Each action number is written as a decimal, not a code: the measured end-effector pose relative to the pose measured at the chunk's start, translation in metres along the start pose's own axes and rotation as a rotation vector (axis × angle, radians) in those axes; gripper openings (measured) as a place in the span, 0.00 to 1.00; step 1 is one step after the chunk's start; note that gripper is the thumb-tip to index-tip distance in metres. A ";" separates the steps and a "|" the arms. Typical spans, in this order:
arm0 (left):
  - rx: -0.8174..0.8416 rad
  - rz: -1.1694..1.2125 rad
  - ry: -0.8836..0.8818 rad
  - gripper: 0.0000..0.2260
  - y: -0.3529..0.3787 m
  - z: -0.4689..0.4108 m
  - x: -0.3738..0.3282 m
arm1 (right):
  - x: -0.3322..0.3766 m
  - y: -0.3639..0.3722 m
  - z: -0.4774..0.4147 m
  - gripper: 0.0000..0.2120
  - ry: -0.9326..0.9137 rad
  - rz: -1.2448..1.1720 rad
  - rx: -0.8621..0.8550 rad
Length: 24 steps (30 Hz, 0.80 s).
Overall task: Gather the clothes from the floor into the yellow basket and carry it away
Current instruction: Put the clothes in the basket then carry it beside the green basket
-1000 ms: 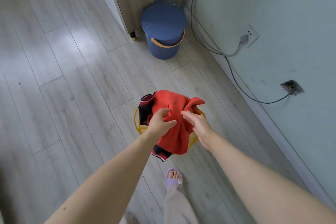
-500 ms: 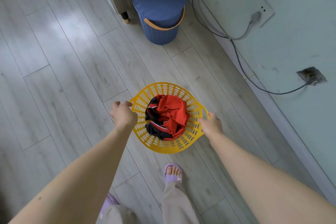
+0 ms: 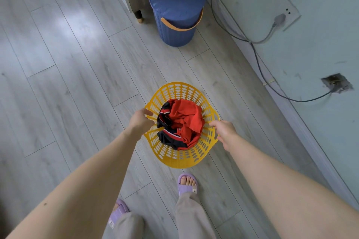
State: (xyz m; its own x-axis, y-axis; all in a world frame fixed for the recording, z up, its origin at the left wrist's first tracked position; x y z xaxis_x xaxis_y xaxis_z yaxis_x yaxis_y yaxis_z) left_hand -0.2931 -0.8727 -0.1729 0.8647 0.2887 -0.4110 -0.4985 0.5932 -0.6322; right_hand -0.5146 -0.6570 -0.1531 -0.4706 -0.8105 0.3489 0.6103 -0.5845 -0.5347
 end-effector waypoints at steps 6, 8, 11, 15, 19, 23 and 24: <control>-0.089 0.100 -0.006 0.25 -0.074 0.013 0.007 | 0.044 -0.001 0.064 0.06 -0.138 0.012 -0.046; -0.125 0.137 -0.006 0.26 -0.108 0.023 0.010 | 0.058 0.004 0.097 0.07 -0.183 0.031 -0.052; -0.155 0.186 -0.010 0.25 -0.157 0.037 0.016 | 0.080 0.015 0.146 0.06 -0.221 0.002 -0.051; -0.173 0.257 -0.085 0.25 -0.248 0.059 0.036 | 0.122 0.039 0.235 0.14 -0.254 -0.074 -0.056; -0.173 0.399 -0.161 0.17 -0.336 0.078 0.061 | 0.156 0.068 0.314 0.20 -0.283 -0.132 -0.009; -0.287 0.484 -0.175 0.13 -0.440 0.091 0.095 | 0.194 0.109 0.394 0.12 -0.326 -0.162 0.073; -0.313 0.507 -0.181 0.12 -0.461 0.092 0.104 | 0.202 0.119 0.413 0.06 -0.339 -0.169 0.104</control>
State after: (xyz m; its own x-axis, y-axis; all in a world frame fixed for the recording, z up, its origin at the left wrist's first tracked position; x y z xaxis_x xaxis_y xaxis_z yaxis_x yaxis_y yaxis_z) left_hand 0.0320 -1.0474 0.1361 0.4985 0.6158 -0.6102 -0.8205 0.1078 -0.5614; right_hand -0.2736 -0.9061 0.1710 -0.3436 -0.6588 0.6693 0.6116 -0.6978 -0.3729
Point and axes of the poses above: each hand's wrist, its own z-axis away from the middle knuckle, its own y-axis out of the palm, x = y × z, the point moved 10 cm from there along -z, towards the middle knuckle, and after that the axes turned 13 degrees about -x, right-handed, at the moved point
